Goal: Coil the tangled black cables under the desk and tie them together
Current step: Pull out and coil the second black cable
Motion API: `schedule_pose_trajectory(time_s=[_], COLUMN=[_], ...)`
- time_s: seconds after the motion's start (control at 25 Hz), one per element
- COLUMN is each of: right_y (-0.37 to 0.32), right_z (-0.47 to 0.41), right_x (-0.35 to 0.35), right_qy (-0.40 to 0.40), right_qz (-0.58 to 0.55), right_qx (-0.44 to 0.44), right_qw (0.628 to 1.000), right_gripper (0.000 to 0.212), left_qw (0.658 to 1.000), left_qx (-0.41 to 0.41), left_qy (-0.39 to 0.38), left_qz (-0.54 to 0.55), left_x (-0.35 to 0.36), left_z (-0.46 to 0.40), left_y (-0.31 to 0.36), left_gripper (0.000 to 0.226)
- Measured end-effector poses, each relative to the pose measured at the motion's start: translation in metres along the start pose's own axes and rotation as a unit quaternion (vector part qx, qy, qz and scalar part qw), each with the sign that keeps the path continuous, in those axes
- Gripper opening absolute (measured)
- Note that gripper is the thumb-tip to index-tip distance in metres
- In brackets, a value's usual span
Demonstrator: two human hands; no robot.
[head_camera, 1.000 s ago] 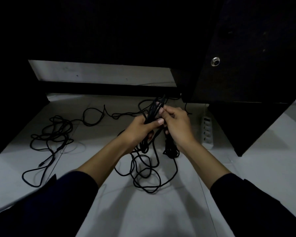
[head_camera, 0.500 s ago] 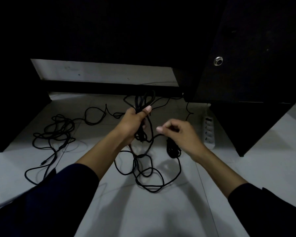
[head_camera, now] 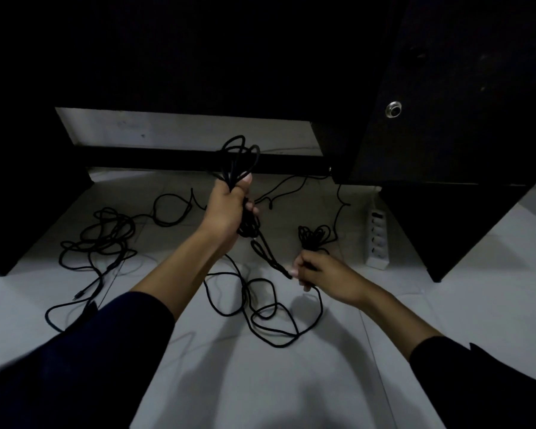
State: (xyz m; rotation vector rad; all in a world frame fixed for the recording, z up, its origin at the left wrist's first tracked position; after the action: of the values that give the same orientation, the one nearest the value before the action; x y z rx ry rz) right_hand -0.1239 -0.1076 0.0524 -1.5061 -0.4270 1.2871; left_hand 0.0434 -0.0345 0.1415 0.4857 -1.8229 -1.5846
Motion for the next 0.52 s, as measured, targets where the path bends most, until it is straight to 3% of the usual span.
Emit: schedule_pose_trajectory(time_s=[0.2, 0.36, 0.52], right_y=[0.029, 0.051, 0.020], right_z=[0.012, 0.017, 0.004], right_x=[-0.012, -0.025, -0.035], right_qy=[0.017, 0.061, 0.186], right_qz=[-0.019, 0.024, 0.074], right_qx=[0.050, 0.113, 0.037], right_qw=[0.998, 0.991, 0.979], right_gripper=[0.009, 0.025, 0.031], left_qw=[0.999, 0.999, 0.998], left_qx=[0.034, 0.046, 0.038], left_qy=[0.036, 0.020, -0.029], left_qz=[-0.007, -0.003, -0.031], left_x=[-0.019, -0.021, -0.006], left_z=[-0.006, -0.007, -0.001], left_y=[0.016, 0.026, 0.014], left_gripper=[0.010, 0.007, 0.005])
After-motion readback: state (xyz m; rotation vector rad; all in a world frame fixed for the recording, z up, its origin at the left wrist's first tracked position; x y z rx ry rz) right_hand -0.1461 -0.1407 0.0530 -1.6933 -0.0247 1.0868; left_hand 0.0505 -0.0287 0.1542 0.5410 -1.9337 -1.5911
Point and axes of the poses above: each hand's wrist, its own z-axis away from the middle knuckle, its own x-axis out of the palm, y = z × x, the point moved 7 cm from there along -z, towards the middle knuckle, and after that the axes turned 2 degrees about -z, right-handed, at the moved point
